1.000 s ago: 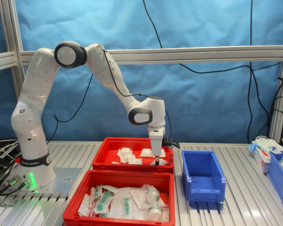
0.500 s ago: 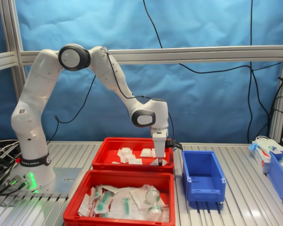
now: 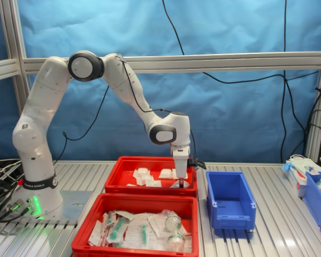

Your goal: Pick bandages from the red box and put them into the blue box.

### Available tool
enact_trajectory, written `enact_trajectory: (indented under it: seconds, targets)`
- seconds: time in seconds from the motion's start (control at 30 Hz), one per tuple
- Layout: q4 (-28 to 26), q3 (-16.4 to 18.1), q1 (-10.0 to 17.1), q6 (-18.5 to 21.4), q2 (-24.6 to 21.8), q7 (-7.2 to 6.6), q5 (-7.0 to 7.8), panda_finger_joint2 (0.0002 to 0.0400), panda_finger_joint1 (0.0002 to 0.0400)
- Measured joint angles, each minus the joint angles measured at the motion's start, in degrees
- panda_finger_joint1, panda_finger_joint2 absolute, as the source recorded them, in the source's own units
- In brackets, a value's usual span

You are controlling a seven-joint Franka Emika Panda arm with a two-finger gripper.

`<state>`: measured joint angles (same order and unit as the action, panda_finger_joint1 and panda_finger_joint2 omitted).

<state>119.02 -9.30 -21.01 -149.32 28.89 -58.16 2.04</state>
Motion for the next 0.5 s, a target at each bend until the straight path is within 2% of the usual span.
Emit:
enact_trajectory:
  seconds: [0.5]
  targets:
    - [0.0,2.0,0.0,0.0,0.2,0.0,0.0,0.04,0.04]
